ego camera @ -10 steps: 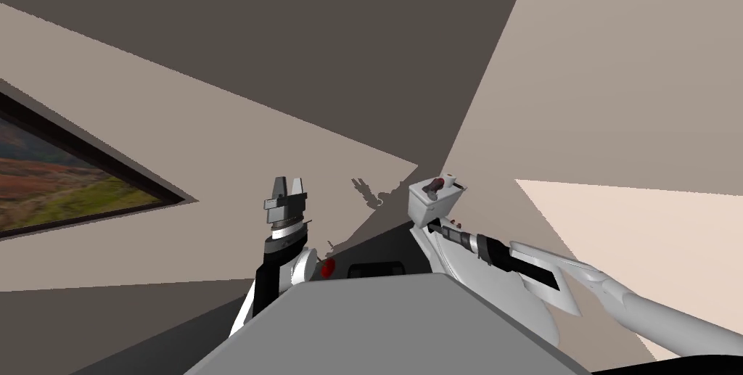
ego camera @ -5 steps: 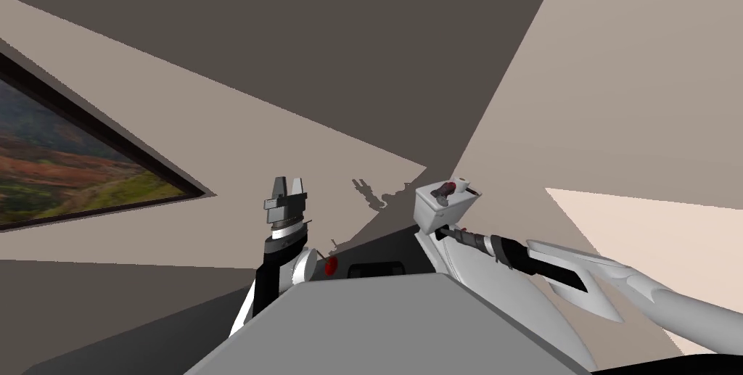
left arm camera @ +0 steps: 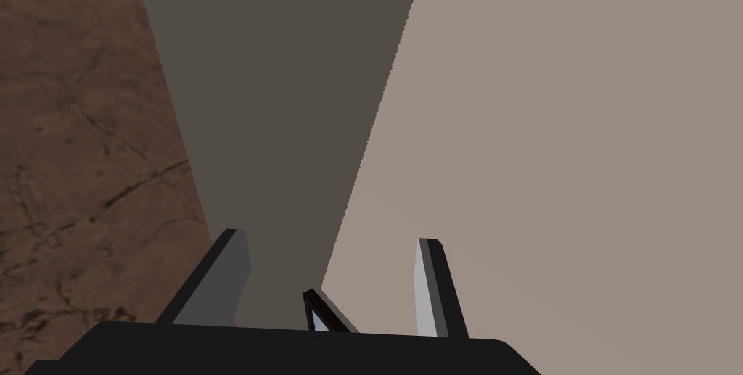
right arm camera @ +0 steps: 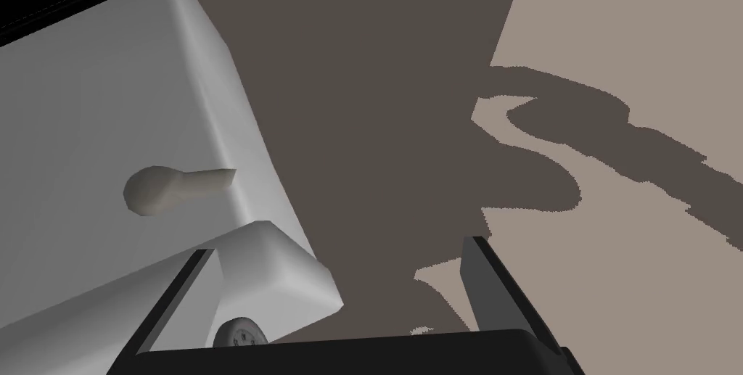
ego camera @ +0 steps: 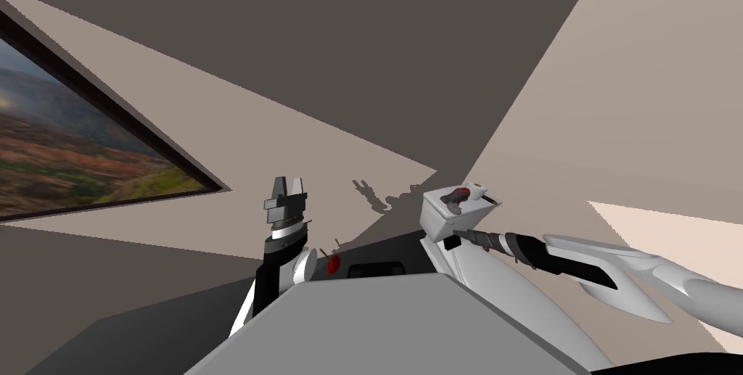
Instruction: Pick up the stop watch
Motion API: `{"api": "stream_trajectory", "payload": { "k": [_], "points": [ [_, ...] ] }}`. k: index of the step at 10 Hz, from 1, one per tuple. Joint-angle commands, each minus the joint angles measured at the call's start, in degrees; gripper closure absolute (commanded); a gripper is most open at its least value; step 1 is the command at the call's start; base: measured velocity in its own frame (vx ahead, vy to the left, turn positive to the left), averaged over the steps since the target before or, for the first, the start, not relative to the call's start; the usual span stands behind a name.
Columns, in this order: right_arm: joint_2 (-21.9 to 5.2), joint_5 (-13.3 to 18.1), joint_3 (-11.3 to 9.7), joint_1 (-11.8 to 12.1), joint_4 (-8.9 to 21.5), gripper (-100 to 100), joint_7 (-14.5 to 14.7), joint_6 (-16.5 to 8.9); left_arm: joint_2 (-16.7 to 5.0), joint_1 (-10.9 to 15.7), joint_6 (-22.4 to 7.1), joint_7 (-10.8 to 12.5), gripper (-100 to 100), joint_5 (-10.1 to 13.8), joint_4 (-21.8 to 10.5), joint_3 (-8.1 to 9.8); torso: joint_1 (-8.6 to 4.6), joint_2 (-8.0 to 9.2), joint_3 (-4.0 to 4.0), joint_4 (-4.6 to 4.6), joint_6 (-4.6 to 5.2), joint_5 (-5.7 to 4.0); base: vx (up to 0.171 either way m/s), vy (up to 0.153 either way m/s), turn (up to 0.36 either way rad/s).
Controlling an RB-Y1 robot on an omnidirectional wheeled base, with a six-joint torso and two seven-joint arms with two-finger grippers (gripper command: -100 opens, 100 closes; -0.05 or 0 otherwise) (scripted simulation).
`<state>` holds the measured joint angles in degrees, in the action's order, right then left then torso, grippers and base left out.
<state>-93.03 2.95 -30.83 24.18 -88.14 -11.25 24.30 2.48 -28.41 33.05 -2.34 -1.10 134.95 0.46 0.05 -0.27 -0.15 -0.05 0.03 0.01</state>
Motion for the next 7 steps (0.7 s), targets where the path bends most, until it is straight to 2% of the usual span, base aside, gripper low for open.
{"api": "stream_trajectory", "payload": {
  "k": [1, 3, 4, 5, 6, 7],
  "points": [
    [-1.7, 0.9, -1.3, -1.3, 1.6, -100, -0.6, 0.3, 0.0, 0.0, 0.0, 0.0, 0, 0.0, 0.0, 0.0, 0.0, 0.0, 0.0, 0.0, 0.0, 0.0, 0.059, -0.002, 0.068],
    [-5.5, 1.5, -2.4, -1.3, 3.4, -100, -0.6, 0.0, 0.0, 0.0, 0.0, 0.0, 0, 0.0, 0.0, 0.0, -0.01, 0.02, 0.01, 0.0, 0.01, -0.01, 0.068, 0.001, 0.16],
    [-5.9, 1.5, -2.4, -1.3, 3.4, -100, -0.6, 0.0, 0.0, 0.0, 0.0, 0.0, 0, 0.0, 0.0, 0.0, -0.01, -0.04, -0.03, -0.01, -0.01, -0.01, 0.055, -0.006, 0.064],
    [-7.7, 1.8, -2.9, -1.2, 4.2, -100, -0.5, -0.1, 0.0, 0.0, 0.0, 0.0, 0, 0.0, 0.0, 0.0, -0.02, 0.03, 0.01, 0.0, 0.05, -0.01, 0.048, 0.006, 0.089],
    [-7.7, 1.8, -2.9, -1.2, 4.2, -100, -0.5, -0.1, 0.0, 0.0, 0.0, 0.0, 0, 0.0, 0.0, 0.0, 0.03, 0.06, 0.03, 0.01, 0.02, 0.0, 0.037, 0.002, 0.056],
    [-10.6, 2.3, -3.7, -1.1, 5.4, -100, -0.5, -0.4, 0.0, 0.0, 0.0, 0.0, 0, 0.0, 0.0, 0.0, 0.0, 0.11, 0.06, 0.02, 0.05, -0.02, 0.067, -0.007, 0.192]
  ]
}}
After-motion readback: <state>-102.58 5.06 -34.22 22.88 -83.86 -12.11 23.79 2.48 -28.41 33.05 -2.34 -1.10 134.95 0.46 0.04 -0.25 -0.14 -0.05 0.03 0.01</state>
